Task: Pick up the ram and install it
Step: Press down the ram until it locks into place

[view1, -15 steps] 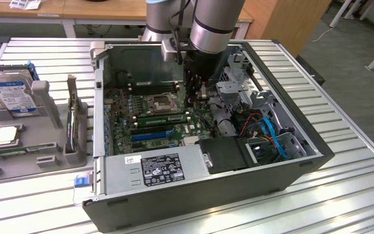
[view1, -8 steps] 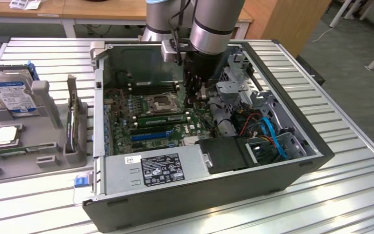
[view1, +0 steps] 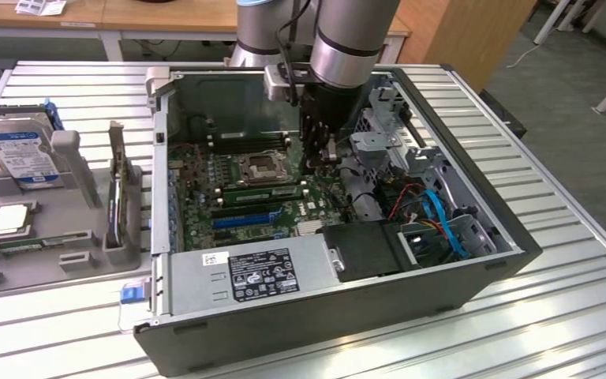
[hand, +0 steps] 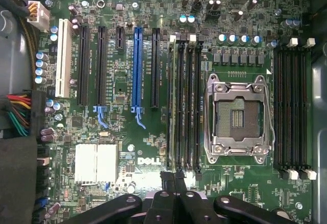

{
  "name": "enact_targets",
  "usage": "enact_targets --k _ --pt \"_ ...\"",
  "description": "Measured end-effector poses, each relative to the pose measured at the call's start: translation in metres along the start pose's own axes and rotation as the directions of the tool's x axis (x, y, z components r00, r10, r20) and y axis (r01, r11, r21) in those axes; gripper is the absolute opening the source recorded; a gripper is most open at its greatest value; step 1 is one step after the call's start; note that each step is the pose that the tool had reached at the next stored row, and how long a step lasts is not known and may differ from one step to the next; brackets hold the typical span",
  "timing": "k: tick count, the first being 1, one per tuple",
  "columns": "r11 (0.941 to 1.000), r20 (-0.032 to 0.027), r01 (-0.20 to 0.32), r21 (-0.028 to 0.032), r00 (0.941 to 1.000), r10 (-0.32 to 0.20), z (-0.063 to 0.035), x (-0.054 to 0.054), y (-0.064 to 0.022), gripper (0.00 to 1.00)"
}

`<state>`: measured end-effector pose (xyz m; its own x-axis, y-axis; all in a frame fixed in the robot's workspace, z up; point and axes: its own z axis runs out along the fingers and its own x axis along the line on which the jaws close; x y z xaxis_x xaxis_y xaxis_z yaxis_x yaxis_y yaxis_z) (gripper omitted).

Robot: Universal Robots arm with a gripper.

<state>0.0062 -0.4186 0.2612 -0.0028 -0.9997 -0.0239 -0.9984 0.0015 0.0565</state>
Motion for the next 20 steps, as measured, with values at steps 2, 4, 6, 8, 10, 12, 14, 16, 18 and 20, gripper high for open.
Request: enact_targets --k 2,4,6,8,10,12,14,16,18,20 --pt "1.0 0.0002 0.0 0.0001 1.0 0.0 0.0008 0.0 -0.0001 0.1" --pt "1.0 0.0 0.0 0.0 1.0 0.0 0.0021 0.0 -0.0001 0.1" --pt "1.0 0.0 0.0 0.0001 1.0 0.0 0.0036 0.0 -0.0003 0.1" --pt "1.0 0.0 0.0 0.0 1.0 0.0 0.0053 0.0 -0.0003 0.1" --pt "1.0 0.0 0.0 0.0 1.0 0.0 0.0072 0.0 -0.0005 0.1" --pt "1.0 0.0 0.0 0.0 1.0 0.0 0.0093 0.0 -0.0005 0.1" --pt "1.0 0.0 0.0 0.0 1.0 0.0 0.011 0.0 -0.0007 0.1" --pt "1.0 0.0 0.0 0.0 1.0 0.0 0.0127 0.0 -0.0008 0.1" --pt "1.0 -0.0002 0.0 0.0 1.0 0.0 0.0135 0.0 -0.0008 0.1" --pt "1.0 -0.0002 0.0 -0.0001 1.0 0.0 0.0135 0.0 -0.0008 0.1"
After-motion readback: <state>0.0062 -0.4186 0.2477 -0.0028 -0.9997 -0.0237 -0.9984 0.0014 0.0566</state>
